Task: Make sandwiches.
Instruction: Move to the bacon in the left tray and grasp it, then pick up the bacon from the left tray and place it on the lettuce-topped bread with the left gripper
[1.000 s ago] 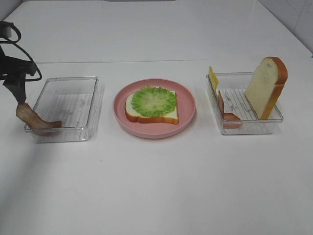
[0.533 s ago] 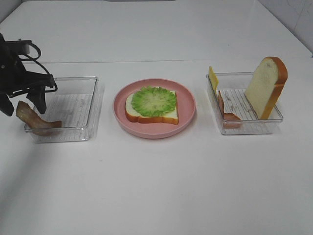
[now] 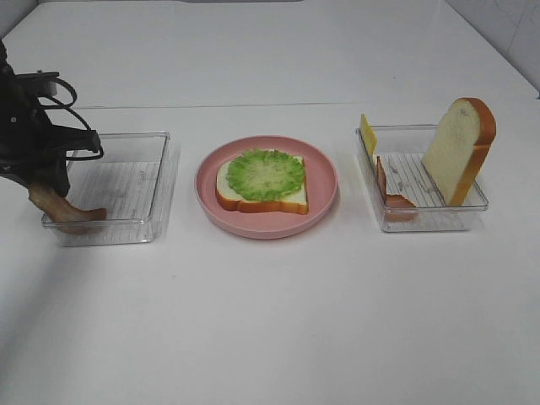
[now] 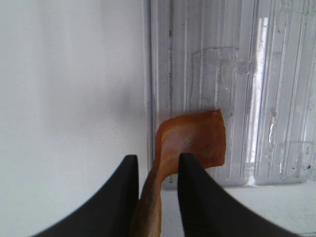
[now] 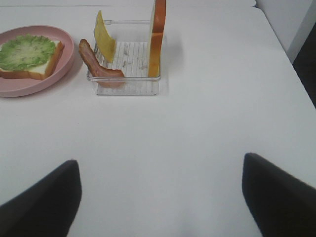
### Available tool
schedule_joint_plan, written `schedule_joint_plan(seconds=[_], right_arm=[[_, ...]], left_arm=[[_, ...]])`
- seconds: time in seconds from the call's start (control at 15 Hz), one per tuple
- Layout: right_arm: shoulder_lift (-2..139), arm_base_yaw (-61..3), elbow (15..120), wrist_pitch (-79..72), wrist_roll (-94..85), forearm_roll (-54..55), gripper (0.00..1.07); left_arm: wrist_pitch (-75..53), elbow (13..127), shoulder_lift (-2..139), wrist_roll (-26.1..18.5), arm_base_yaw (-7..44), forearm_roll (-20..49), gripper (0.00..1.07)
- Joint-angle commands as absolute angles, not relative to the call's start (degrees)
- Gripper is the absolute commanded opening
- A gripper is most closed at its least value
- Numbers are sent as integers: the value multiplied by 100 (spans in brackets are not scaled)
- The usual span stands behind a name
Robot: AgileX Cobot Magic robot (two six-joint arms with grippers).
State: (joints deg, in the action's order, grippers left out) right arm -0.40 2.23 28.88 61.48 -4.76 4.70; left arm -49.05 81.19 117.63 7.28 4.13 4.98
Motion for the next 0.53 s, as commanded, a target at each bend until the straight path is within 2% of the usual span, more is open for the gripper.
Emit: schedule_joint_plan(seconds=[0.07, 0.13, 0.33, 0.53], right_arm=[[-115, 258, 2888, 6085, -521, 481, 83], [-115, 258, 2888, 6085, -521, 481, 83], [-115, 258, 2888, 6085, -521, 481, 83], [-115, 258, 2888, 6085, -521, 481, 83]], left_arm=[[-4899, 8130, 11774, 722, 407, 556, 5], [-4910, 8130, 11774, 699, 407, 561, 0], [-4910, 8130, 11763, 625, 407, 745, 0], [-4824, 8239, 11522, 229, 418, 1421, 0]])
